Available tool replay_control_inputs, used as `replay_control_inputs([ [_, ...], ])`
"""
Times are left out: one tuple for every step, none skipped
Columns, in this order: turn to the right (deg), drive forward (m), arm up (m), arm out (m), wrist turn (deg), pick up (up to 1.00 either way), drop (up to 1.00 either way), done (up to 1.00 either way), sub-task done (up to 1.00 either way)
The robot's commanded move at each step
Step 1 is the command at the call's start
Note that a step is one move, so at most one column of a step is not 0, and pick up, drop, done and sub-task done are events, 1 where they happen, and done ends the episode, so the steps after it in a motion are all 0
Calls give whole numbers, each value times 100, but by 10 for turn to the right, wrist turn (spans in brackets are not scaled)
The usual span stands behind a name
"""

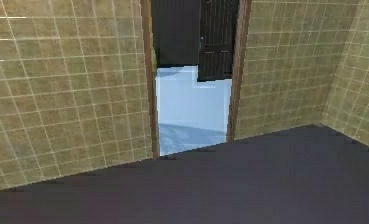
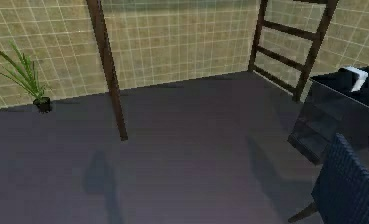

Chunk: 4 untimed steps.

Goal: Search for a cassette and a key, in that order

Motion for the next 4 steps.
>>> replay_control_inputs([
  [0, 100, 0, 0, 0, 0, 0, 0, 0],
  [30, 0, 0, 0, 0, 0, 0, 0, 0],
  [0, 90, 0, 0, 0, 0, 0, 0, 0],
  [0, 80, 0, 0, 0, 0, 0, 0, 0],
])
